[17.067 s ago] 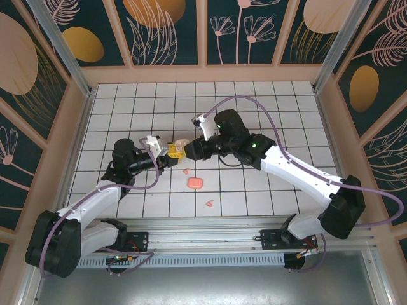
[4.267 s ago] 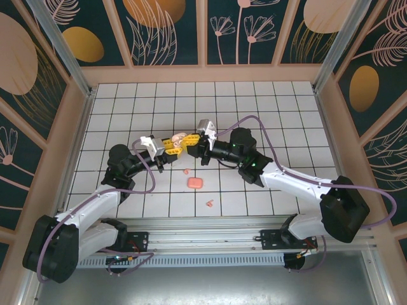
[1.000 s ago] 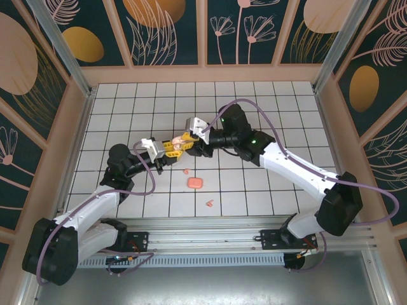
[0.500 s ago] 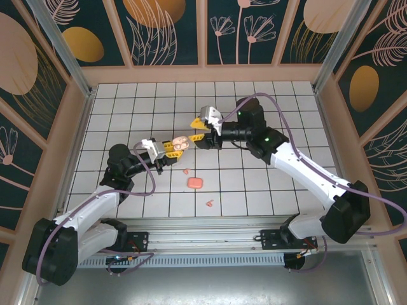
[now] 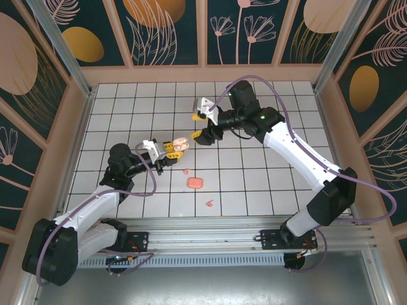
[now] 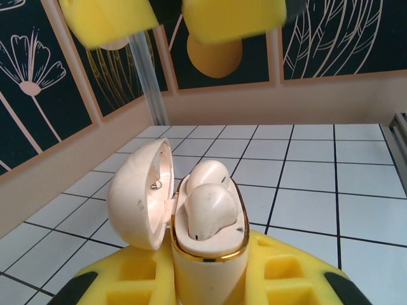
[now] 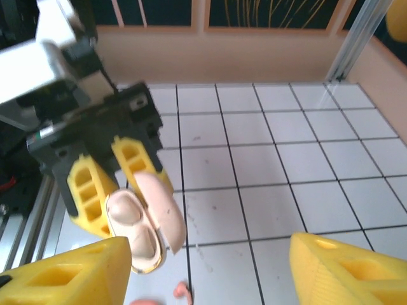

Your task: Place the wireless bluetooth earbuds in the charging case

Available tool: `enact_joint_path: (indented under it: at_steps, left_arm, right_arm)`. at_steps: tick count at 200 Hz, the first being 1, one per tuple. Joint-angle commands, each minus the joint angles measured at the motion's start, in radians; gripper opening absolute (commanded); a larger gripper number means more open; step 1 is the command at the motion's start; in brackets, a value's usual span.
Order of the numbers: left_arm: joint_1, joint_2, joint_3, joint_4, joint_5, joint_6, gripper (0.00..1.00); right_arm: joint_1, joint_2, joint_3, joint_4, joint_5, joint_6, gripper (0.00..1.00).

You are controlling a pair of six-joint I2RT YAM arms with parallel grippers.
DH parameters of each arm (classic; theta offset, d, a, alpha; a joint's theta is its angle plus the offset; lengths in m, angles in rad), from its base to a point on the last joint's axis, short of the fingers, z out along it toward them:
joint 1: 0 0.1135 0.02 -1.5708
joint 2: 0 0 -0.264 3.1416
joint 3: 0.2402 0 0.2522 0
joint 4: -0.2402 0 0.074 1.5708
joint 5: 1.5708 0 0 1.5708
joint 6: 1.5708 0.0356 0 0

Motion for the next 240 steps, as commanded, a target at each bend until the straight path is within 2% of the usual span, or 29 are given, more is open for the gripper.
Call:
enact_joint_path:
  at_steps: [1, 22, 60, 135, 190, 222, 240]
  left_arm:
    - [-0.005, -0.022, 0.031, 0.0, 0.002, 0.022, 0.16]
    - [-0.006, -0.024, 0.031, 0.001, 0.005, 0.022, 0.16]
    - [-0.004, -0.031, 0.025, 0.003, 0.008, 0.024, 0.16]
    - [-0.005, -0.031, 0.03, 0.004, 0.005, 0.021, 0.16]
    - [-0.003, -0.029, 0.042, -0.06, -0.052, 0.061, 0.16]
    - [-0.004, -0.014, 0.047, -0.067, -0.059, 0.047, 0.17]
    - [-0.005, -0.002, 0.063, -0.079, -0.063, 0.021, 0.17]
  right_arm:
    - [0.022, 0.015, 0.045, -0.13, 0.04, -0.13, 0.69]
    - [0.051, 0.045, 0.08, -0.193, 0.064, -0.201, 0.7]
    - [0.065, 0.124, 0.164, -0.269, 0.063, -0.241, 0.71]
    - [0.102, 0.189, 0.199, -0.285, -0.003, -0.26, 0.7]
    - [0.106, 0.102, 0.128, -0.276, -0.06, -0.245, 0.6]
    - [0.095, -0.016, -0.006, -0.14, -0.07, -0.176, 0.56]
    - [0.059, -0.079, -0.09, -0.026, -0.072, -0.084, 0.55]
